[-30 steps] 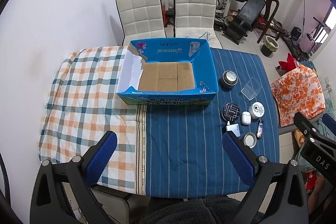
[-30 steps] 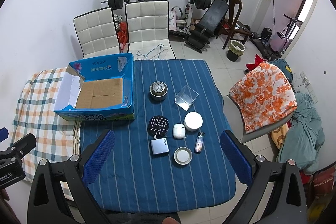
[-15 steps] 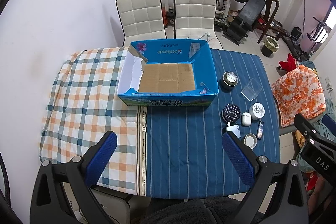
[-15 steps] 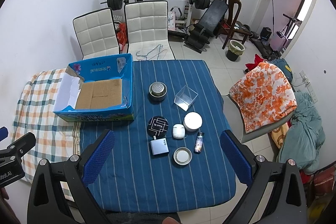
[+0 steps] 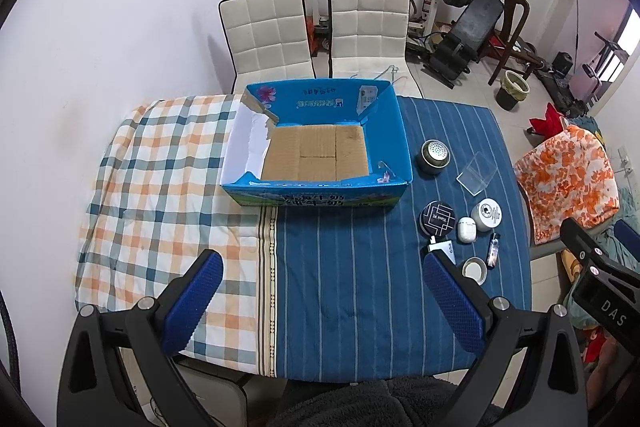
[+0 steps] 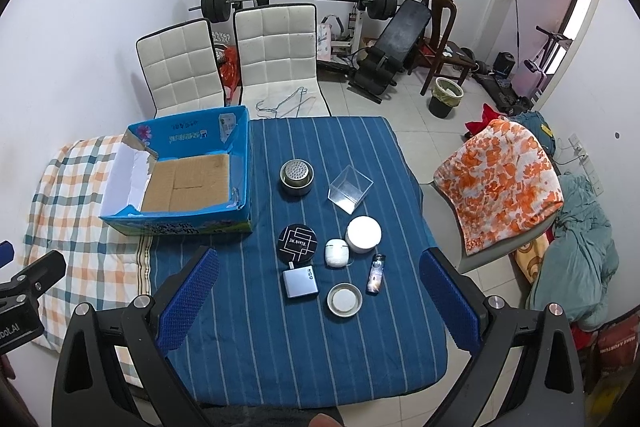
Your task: Organize rigid objects
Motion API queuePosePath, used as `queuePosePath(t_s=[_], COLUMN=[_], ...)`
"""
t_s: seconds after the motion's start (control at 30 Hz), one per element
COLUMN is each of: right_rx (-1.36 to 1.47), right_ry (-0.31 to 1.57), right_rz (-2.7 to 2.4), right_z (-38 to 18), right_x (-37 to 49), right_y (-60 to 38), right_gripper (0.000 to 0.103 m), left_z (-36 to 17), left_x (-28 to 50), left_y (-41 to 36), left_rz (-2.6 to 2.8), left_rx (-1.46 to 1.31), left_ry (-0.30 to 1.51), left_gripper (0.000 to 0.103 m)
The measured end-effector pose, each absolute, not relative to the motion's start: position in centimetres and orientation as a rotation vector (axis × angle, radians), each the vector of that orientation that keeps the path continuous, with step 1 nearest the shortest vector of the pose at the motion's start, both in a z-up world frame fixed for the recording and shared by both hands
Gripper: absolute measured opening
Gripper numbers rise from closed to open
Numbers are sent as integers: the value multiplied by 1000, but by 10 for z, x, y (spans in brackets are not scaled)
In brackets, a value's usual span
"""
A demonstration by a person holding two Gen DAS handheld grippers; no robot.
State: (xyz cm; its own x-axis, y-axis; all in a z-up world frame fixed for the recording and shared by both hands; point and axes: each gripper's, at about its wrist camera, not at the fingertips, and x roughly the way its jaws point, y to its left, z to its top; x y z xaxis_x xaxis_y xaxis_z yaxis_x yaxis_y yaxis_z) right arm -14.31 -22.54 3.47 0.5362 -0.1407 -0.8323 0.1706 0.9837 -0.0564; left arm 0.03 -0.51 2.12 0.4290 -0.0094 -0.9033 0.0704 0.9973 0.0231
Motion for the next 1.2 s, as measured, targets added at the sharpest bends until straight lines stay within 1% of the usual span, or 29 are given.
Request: queuePosePath(t_s=[0.57,0.77,0.87,1.0,1.13,1.2], right_rx=[16,80,115,148,270,385], right_ry=[983,1004,1049,1126,1248,1327], right_rz=[-176,-189,-218,-271,-300,-322], right_z=[38,28,5,-43,-112,-158], right_x=[-142,-124,-98,-46,22,61], right_y=[-224,-243,-268,-305,-346,-368], right_gripper=[102,103,103,103,103,103], left_z=[20,13,2,-22,-53,-71], left_x=[2,8,24,61,109,135], left_y=[-15,-23,-35,-63,-97,-115], left_rz=[-57,-64,-80,-124,-166,-154], left_rx=[52,52,56,90,123,146], left_ry=[1123,1131,1135,1138,1131,1136], left_gripper=[103,103,103,103,103,103])
